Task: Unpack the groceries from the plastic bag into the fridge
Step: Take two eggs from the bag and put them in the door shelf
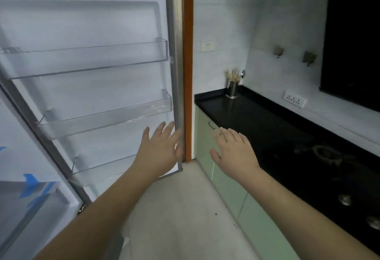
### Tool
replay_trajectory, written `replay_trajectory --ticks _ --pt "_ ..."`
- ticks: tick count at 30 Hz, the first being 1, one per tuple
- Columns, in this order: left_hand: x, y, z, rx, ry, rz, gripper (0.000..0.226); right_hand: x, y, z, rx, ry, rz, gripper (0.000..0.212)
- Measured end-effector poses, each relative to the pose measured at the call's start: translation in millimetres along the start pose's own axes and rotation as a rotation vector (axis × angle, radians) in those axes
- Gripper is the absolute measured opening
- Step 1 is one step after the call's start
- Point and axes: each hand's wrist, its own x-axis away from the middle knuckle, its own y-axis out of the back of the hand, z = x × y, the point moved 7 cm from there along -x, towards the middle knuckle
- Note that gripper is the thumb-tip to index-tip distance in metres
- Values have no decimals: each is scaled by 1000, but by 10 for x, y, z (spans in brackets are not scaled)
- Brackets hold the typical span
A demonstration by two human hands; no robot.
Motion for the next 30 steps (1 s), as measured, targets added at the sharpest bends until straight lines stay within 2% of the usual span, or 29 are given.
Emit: replay_trajectory --ticks 2,4,8,12,19,30 --pt "-23 72 -407 11 -76 -14 64 254 67 -216 29 -61 -46 57" --pt "-32 121 -833 17 -148 -12 71 522 128 -502 27 -136 -63 65" --pt "34 118 -1684 30 -258 -5 67 1142 207 -1158 66 -240 -46 74" --pt "200 34 -2568 57 -387 47 79 1917 320 -1769 101 -370 -41 71" --pt "572 128 -4041 98 -609 0 63 3242 491 -2601 123 -596 -52 62" --pt "1153 260 -5702 161 -953 3 69 4740 664 -3358 159 -894 -86 60"
